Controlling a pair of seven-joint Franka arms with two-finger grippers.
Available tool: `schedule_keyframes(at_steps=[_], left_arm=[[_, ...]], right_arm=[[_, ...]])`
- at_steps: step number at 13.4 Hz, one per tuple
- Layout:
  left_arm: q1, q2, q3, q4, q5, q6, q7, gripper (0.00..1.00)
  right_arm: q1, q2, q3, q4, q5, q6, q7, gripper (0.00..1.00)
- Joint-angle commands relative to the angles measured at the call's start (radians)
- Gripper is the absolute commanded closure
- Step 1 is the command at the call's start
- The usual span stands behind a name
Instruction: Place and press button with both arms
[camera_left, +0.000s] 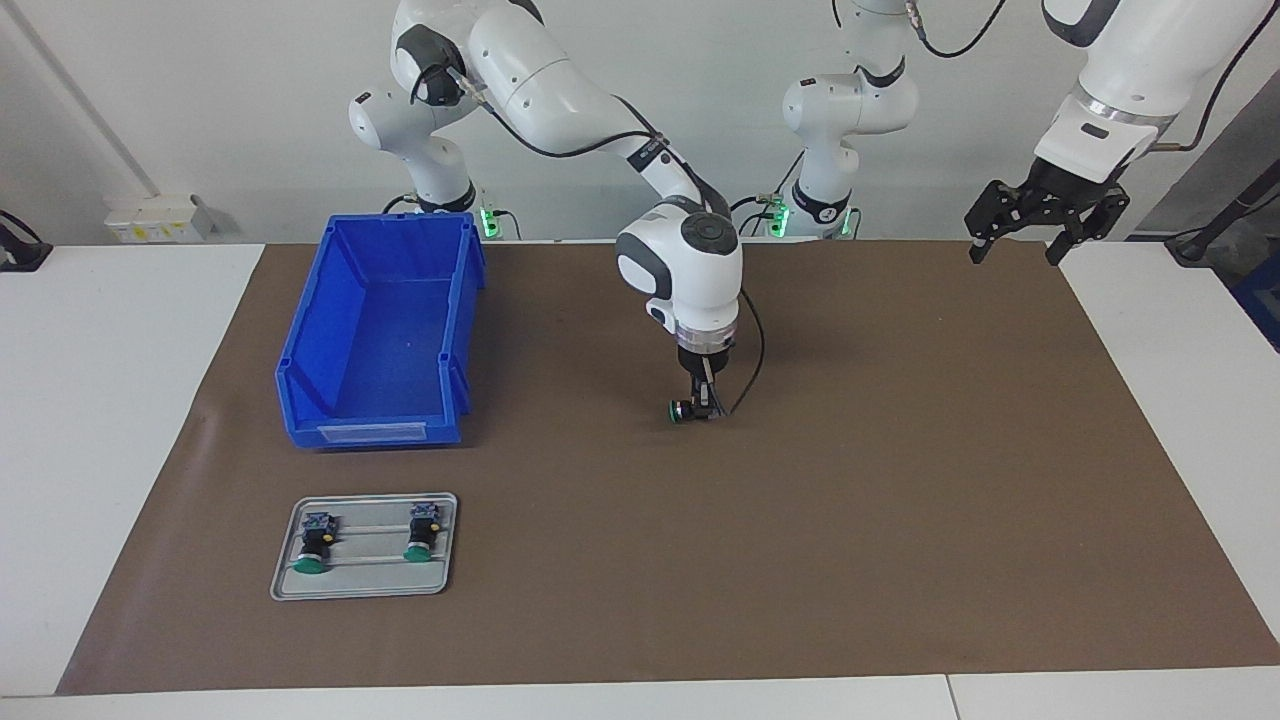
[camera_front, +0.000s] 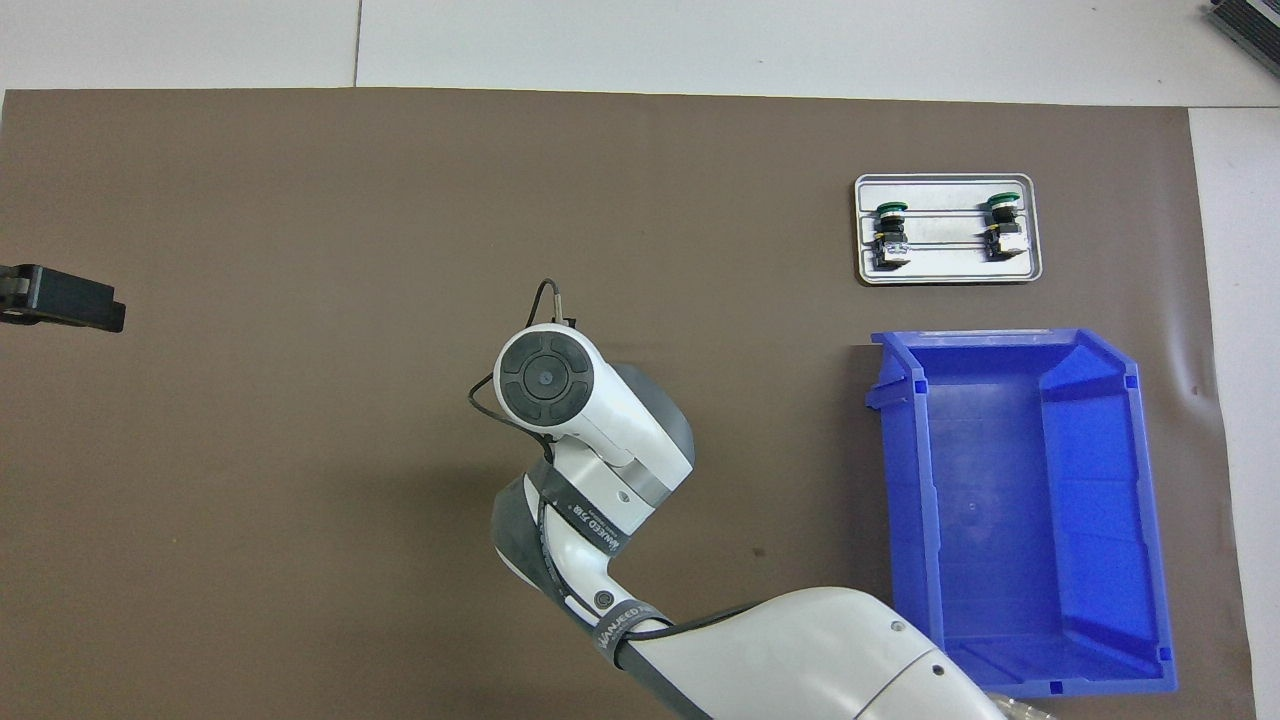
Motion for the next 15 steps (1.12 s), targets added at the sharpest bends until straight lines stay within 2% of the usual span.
schedule_keyframes(at_steps=[1, 3, 7, 10, 13, 15], left_arm=[[0.015, -0.032, -0.009, -0.039, -0.013, 0.013, -0.013, 0.0], [-0.003, -0.031, -0.011, -0.037, -0.013, 0.026, -0.001, 0.0], [-0.037, -0.024, -0.02, -0.031, -0.011, 0.065, 0.013, 0.0], [-0.057, -0.027, -0.021, -0.045, -0.013, 0.084, 0.214, 0.0], [-0.109, -0.035, -0.025, -0.074, -0.014, 0.121, 0.358, 0.0], [-0.137, -0.053, -0.029, -0.126, -0.028, 0.159, 0.452, 0.04]], right_arm=[[-0.003, -0.014, 0.002, -0.029, -0.002, 0.037, 0.001, 0.0], [-0.022, -0.029, 0.002, -0.024, -0.002, 0.035, -0.064, 0.0], [-0.12, -0.19, 0.002, -0.065, 0.002, -0.035, -0.292, 0.0], [-0.225, -0.289, 0.004, -0.086, 0.016, -0.153, -0.631, 0.0], [-0.34, -0.348, 0.004, -0.084, 0.018, -0.244, -1.002, 0.0], [-0.425, -0.389, 0.004, -0.084, 0.019, -0.283, -1.255, 0.0]])
